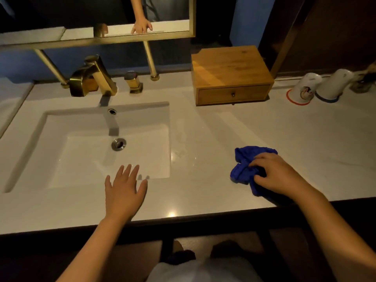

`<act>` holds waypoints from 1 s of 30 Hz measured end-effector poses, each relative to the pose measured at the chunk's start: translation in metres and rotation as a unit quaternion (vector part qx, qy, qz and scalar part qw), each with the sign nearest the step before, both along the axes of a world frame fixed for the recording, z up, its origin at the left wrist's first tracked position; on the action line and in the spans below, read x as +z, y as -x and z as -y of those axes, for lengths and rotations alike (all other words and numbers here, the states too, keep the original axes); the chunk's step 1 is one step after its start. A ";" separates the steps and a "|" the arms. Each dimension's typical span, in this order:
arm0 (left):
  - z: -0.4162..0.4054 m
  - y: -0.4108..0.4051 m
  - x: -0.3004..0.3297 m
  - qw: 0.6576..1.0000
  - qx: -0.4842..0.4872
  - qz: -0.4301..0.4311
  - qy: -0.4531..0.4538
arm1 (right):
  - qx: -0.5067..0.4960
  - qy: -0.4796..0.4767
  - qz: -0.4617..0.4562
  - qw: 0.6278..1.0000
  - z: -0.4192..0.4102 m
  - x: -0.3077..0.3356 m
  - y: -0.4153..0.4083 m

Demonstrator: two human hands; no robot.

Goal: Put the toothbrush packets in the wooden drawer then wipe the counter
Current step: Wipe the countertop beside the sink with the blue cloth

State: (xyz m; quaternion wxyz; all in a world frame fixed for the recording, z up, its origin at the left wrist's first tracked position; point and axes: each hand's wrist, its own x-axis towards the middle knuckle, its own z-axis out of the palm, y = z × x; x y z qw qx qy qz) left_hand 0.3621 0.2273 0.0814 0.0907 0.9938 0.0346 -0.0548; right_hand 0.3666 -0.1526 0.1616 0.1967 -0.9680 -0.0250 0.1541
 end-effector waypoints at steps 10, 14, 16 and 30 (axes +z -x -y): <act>-0.004 -0.004 -0.002 1.000 -0.009 0.001 -0.003 | -0.058 0.087 0.052 0.993 -0.007 -0.066 -0.005; -0.004 -0.005 -0.002 1.000 -0.004 -0.002 0.000 | -0.187 0.102 0.054 0.975 -0.026 -0.070 -0.030; -0.003 -0.005 -0.003 1.000 -0.004 -0.004 0.001 | -0.225 0.111 0.052 0.967 -0.040 -0.071 -0.029; -0.005 -0.008 -0.004 1.000 0.000 -0.018 -0.003 | -0.033 0.060 0.127 0.990 -0.207 -0.080 -0.068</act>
